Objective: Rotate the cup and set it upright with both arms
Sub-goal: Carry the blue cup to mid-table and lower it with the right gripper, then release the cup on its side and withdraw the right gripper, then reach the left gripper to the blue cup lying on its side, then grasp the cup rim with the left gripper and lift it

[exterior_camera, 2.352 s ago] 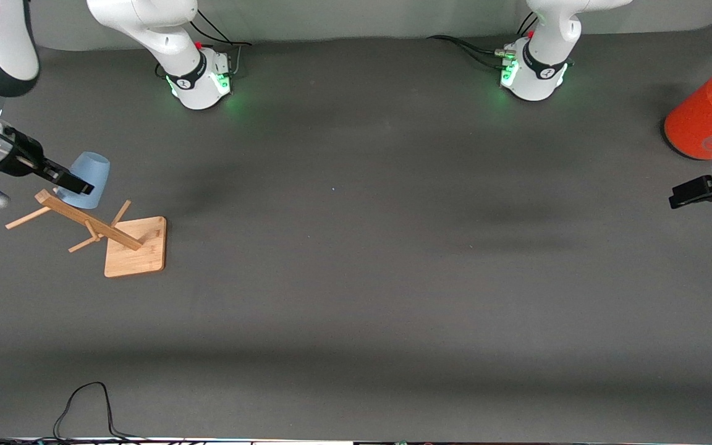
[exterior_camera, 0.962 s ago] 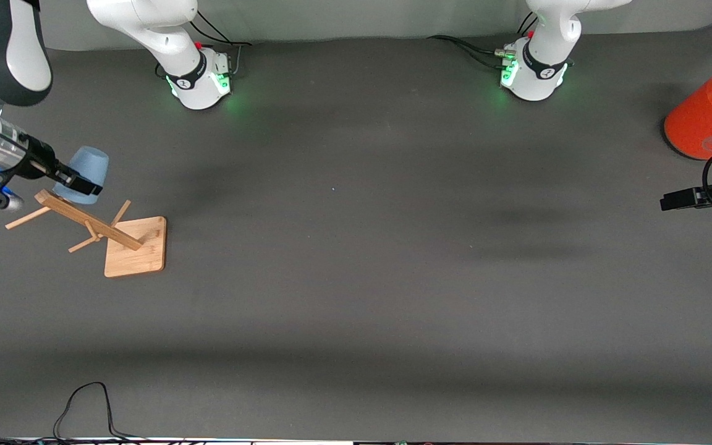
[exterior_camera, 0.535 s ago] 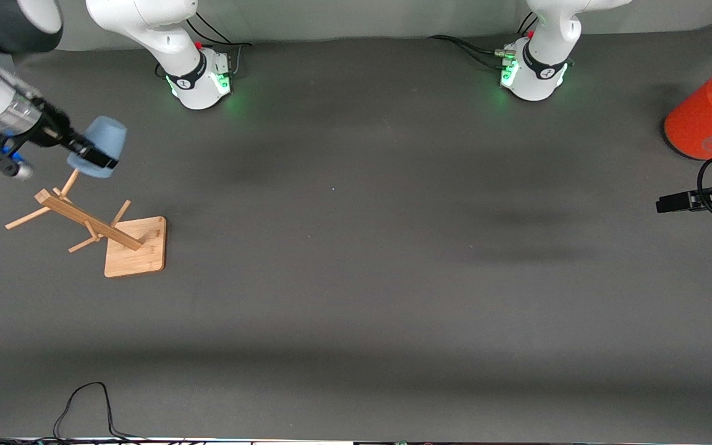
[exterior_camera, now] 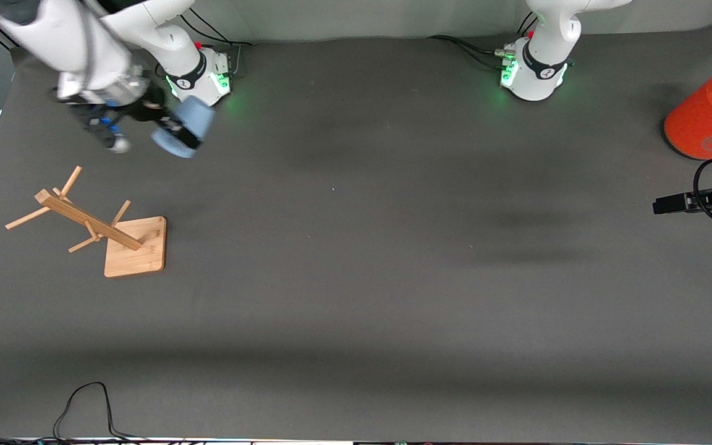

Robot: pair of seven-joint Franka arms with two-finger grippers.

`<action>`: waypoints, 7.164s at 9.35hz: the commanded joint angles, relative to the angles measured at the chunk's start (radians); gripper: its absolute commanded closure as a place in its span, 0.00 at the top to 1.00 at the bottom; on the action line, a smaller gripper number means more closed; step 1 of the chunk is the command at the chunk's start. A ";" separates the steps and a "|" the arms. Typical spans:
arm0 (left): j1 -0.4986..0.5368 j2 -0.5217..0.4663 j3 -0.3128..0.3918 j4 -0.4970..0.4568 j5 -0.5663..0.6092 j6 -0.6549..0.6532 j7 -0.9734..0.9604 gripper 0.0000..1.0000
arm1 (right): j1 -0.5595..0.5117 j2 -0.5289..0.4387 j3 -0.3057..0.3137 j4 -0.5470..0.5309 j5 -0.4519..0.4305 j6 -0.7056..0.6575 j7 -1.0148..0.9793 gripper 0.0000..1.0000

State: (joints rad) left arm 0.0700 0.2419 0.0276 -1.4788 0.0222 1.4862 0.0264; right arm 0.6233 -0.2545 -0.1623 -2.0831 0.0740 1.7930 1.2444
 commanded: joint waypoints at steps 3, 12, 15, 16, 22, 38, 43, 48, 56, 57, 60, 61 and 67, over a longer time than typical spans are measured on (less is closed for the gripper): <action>-0.006 0.019 0.003 0.037 -0.004 -0.020 0.009 1.00 | 0.195 0.534 -0.013 0.493 0.076 0.057 0.373 0.56; -0.062 0.062 -0.002 0.109 -0.008 -0.023 -0.025 1.00 | 0.395 1.291 -0.017 1.040 -0.023 0.238 1.069 0.55; -0.107 0.095 -0.005 0.143 -0.008 -0.026 -0.112 1.00 | 0.397 1.324 -0.016 1.040 -0.026 0.275 1.112 0.56; -0.108 0.105 -0.012 0.156 -0.008 -0.026 -0.117 1.00 | 0.397 1.325 -0.016 1.038 -0.026 0.276 1.122 0.62; -0.121 0.166 -0.051 0.232 -0.010 -0.015 -0.189 1.00 | 0.395 1.310 -0.019 1.037 -0.025 0.273 1.138 1.00; -0.289 0.256 -0.057 0.236 0.040 0.028 -0.288 1.00 | -0.124 0.615 -0.026 0.921 -0.023 -0.529 -0.175 1.00; -0.491 0.423 -0.054 0.432 0.067 0.091 -0.492 1.00 | -0.477 0.345 0.042 0.551 -0.025 -0.284 -0.780 1.00; -0.635 0.570 -0.083 0.595 0.165 0.109 -0.583 1.00 | -0.608 0.267 0.096 0.436 -0.051 -0.140 -1.126 1.00; -0.817 0.713 -0.072 0.632 0.179 0.199 -0.609 1.00 | -0.609 0.261 0.093 0.433 -0.057 -0.132 -1.234 1.00; -0.843 0.736 -0.048 0.629 0.189 0.198 -0.608 1.00 | -0.611 0.261 0.093 0.433 -0.057 -0.130 -1.234 1.00; -0.901 0.782 -0.048 0.598 0.258 0.169 -0.597 0.98 | -0.633 0.261 0.110 0.433 -0.056 -0.130 -1.235 1.00; -0.909 0.799 -0.048 0.594 0.292 0.163 -0.588 0.96 | -0.628 0.261 0.109 0.431 -0.057 -0.130 -1.235 1.00; -0.961 0.809 -0.048 0.486 0.421 0.065 -0.343 0.50 | -0.620 0.259 0.104 0.431 -0.057 -0.133 -1.272 1.00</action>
State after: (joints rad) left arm -0.8603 1.0634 -0.0387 -0.9787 0.4058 1.5902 -0.3772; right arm 0.0059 0.0316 -0.0611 -1.6260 0.0305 1.6471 0.0016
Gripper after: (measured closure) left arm 0.247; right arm 0.000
